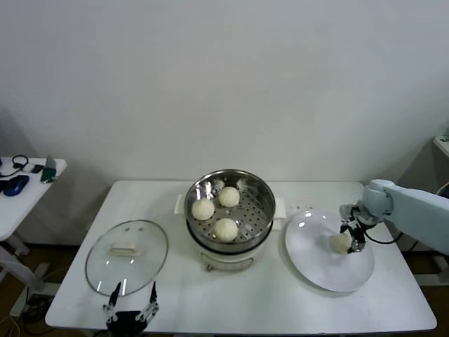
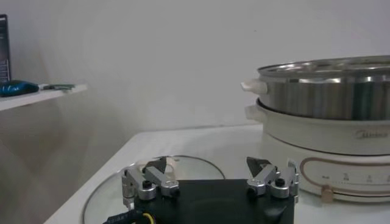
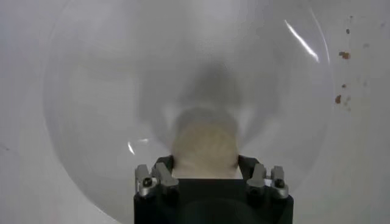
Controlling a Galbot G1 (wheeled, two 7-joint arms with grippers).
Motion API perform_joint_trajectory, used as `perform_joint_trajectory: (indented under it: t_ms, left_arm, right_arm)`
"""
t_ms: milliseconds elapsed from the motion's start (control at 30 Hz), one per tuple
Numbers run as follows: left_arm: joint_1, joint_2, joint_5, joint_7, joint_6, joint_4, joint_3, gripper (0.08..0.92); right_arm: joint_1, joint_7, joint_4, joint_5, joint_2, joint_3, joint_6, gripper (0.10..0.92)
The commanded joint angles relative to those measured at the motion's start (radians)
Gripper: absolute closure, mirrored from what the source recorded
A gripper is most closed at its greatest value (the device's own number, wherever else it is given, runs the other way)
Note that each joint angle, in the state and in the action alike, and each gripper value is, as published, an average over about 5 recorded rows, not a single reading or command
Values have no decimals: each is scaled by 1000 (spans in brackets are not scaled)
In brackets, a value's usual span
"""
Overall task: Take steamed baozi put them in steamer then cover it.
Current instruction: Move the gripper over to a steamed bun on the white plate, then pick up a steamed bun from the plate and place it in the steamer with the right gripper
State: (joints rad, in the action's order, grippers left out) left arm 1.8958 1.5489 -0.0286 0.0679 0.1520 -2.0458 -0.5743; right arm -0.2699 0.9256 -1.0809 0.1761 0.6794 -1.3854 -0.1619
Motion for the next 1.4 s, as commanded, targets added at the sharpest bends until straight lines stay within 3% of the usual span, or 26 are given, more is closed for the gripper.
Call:
perform_joint_trajectory:
  t_ms: [33,200,367,533,633,967,1400]
  left_arm:
    - [2,-1,-1,1,-1,-7,1,177]
    - [0,-5,-2,-1,-3,-15,6,177]
    - [-2,-14,1,-1,-4,-24,8,177]
    - [-3,-21,4,-1,-4,-33,11,177]
    - [-5,-22,7,-2,-3,-36,10,177]
    - [-13,-19,17,-2,-3,-35,-5,177]
    - [-13,-17,24,-3,-5,-20,-17,177]
  right_arm:
    - [-184,3,-119,36,-34,-94,-6,329]
    - [-584,23,-315,191,-32,-362,-15,330]
    - [-897,40,-452,420,76,-476,-53,330]
    - [-970,13,-511,654,212,-409,-126,330]
    - [-935,-16,-518,718,282,-360,-160,330]
    - [-620,-84,-398,637,449,-313,-200,330]
    - [-413,-82,-221,457,481,-282,-182,330]
